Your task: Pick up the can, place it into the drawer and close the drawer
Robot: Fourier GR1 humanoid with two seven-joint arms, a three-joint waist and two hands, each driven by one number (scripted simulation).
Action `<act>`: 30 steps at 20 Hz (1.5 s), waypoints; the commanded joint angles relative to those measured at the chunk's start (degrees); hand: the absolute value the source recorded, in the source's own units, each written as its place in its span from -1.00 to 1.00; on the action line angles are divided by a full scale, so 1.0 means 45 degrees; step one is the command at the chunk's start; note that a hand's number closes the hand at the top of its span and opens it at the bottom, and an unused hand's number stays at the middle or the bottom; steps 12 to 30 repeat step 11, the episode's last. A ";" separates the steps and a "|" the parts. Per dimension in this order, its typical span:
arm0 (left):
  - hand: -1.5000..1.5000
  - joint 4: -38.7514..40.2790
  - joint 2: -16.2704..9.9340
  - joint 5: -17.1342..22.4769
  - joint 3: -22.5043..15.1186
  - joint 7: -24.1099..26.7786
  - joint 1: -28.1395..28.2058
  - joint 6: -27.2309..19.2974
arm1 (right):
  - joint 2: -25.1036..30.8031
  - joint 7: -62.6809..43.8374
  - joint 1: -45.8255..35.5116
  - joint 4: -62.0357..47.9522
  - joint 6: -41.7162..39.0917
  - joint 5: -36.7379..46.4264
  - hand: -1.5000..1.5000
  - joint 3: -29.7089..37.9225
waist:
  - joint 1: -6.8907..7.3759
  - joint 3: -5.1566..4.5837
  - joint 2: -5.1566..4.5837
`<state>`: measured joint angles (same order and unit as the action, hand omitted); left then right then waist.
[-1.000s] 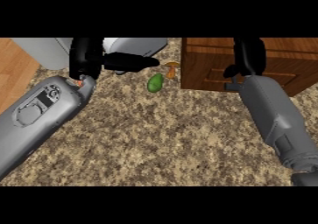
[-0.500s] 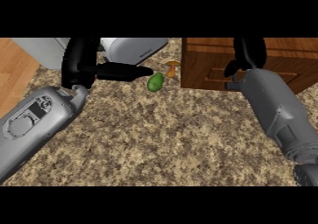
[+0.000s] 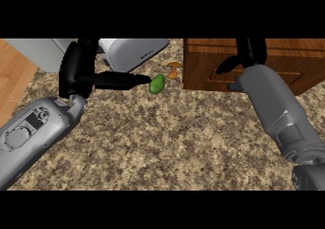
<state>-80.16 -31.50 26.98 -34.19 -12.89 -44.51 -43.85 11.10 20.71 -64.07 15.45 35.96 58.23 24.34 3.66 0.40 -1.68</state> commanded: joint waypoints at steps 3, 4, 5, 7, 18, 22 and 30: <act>-1.00 -0.0264 -0.0346 -0.0059 0.0200 0.0209 0.0649 0.0209 | -0.0989 0.0887 -0.1132 0.0593 -0.0971 -0.2771 -1.00 0.2171 | 0.0179 -0.0039 0.0145; -1.00 -0.0319 -0.0254 -0.0205 0.0033 -0.0092 0.0522 -0.0043 | -0.1003 0.0761 -0.1402 0.0613 -0.1173 -0.3043 -1.00 0.2420 | 0.0148 -0.0033 0.0177; -1.00 -0.0466 -0.0223 -0.0018 0.0203 0.0042 0.0745 0.0093 | -0.1144 0.1373 -0.1102 0.0707 -0.1497 -0.3605 -1.00 0.2836 | 0.0034 -0.0035 0.0194; -1.00 -0.0504 -0.0032 -0.0172 0.0259 0.0207 0.0961 -0.0142 | -0.1233 0.1454 -0.1040 0.0652 -0.1777 -0.4041 -1.00 0.3181 | -0.0159 -0.0056 0.0214; -1.00 -0.0456 -0.0242 -0.0312 0.0671 0.0231 0.1162 0.0314 | -0.1099 0.2144 -0.0799 0.0499 -0.2172 -0.4365 -1.00 0.3275 | -0.0344 -0.0072 0.0202; -1.00 -0.0456 -0.0242 -0.0312 0.0671 0.0231 0.1162 0.0314 | -0.1099 0.2144 -0.0799 0.0499 -0.2172 -0.4365 -1.00 0.3275 | -0.0344 -0.0072 0.0202; -1.00 -0.0456 -0.0242 -0.0312 0.0671 0.0231 0.1162 0.0314 | -0.1099 0.2144 -0.0799 0.0499 -0.2172 -0.4365 -1.00 0.3275 | -0.0344 -0.0072 0.0202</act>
